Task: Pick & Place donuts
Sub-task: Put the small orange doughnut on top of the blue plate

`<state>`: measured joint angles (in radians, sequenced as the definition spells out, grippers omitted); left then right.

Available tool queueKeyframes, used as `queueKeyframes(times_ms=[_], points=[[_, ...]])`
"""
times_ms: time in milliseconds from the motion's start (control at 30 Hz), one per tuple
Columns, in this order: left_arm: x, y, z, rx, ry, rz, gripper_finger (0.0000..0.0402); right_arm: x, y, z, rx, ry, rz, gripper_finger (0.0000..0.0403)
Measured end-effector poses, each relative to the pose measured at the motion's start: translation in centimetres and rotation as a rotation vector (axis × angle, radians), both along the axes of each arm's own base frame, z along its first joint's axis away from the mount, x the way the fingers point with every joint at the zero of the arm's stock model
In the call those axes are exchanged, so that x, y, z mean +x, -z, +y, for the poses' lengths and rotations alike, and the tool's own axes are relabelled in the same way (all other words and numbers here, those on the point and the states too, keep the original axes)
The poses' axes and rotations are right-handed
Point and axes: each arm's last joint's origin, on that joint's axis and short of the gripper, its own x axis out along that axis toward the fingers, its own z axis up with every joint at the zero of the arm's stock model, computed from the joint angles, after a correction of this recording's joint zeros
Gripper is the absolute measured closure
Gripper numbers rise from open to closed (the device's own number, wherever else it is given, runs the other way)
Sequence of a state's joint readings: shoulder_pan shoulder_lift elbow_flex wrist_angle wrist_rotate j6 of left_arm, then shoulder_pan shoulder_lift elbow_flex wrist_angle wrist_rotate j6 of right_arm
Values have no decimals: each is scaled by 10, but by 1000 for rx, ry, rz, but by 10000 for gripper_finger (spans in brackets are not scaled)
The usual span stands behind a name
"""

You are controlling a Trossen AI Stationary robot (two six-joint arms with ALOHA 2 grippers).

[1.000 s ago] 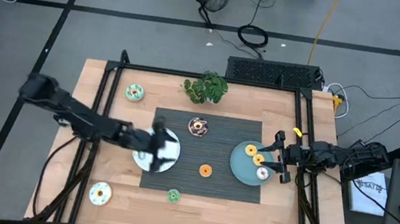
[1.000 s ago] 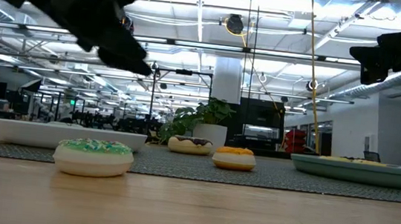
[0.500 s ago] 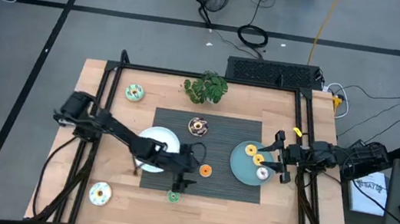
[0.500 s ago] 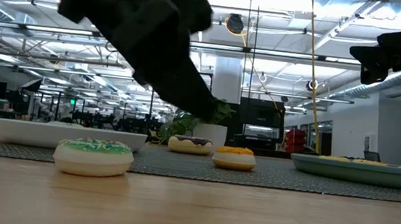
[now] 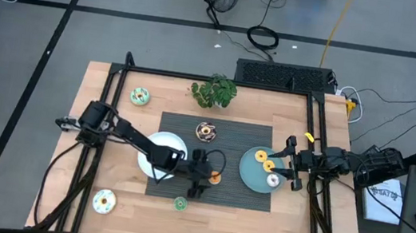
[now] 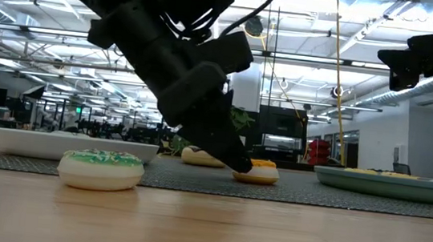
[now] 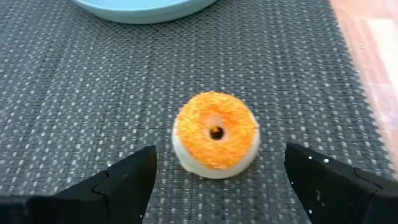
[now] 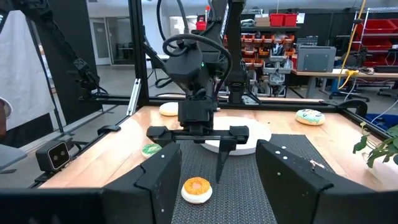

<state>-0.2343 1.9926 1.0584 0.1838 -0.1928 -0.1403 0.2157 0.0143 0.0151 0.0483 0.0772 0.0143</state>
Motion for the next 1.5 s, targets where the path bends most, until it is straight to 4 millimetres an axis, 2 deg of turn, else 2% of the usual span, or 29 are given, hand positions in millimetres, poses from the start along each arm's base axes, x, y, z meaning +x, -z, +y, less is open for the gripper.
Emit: queueKeyframes(times_ms=[400, 567, 867, 1300, 1400, 1500], points=[[3, 0, 13, -61, -74, 1, 53, 0, 0, 0, 0, 0, 0, 207], [2, 0, 10, -52, -51, 2, 53, 0, 0, 0, 0, 0, 0, 207], [9, 20, 5, -54, -22, -35, 53, 0, 0, 0, 1, 0, -5, 206], [9, 21, 5, -43, -34, -30, 53, 0, -1, 0, 1, 0, -6, 206], [9, 21, 5, -39, -29, -29, 67, 0, -1, 0, 1, 0, -6, 206], [9, 21, 4, -40, -18, -29, 101, 0, -1, 0, 1, 0, -6, 206]])
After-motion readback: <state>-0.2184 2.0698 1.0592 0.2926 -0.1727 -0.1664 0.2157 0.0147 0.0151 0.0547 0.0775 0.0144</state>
